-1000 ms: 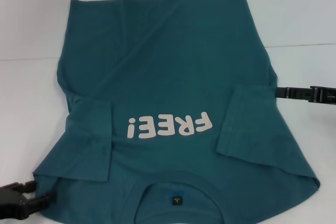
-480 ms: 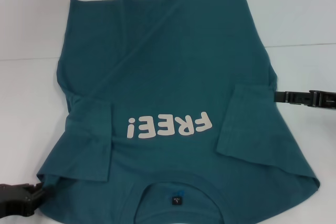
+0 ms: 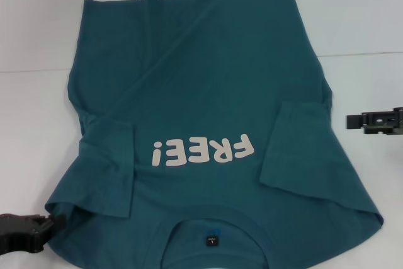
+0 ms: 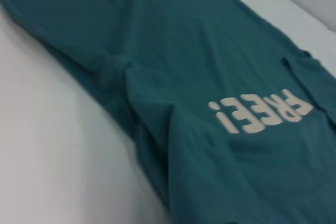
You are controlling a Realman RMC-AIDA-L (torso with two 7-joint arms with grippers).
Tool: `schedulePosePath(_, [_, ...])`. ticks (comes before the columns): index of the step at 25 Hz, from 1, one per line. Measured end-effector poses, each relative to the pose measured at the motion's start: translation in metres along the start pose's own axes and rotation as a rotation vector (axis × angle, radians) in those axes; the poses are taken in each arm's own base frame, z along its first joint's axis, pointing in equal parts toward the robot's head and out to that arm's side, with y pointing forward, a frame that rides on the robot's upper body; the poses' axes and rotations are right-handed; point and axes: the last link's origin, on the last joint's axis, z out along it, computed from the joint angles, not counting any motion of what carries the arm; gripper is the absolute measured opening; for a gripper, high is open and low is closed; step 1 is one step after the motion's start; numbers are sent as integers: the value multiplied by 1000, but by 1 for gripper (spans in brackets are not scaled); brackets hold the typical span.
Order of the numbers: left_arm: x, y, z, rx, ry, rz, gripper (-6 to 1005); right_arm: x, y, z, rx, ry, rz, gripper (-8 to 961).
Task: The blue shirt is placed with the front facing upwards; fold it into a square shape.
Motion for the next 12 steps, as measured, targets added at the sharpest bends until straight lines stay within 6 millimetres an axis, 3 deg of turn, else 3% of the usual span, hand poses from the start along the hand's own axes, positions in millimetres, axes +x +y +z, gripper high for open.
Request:
schedulePosePath(5, [9,4,0,-28,6,-11,3,-4,-5,-17,54,133,62,766])
schedulePosePath(12, [15,9,2,-60,20,-5,3,10,-12,-19,121,268,122,765])
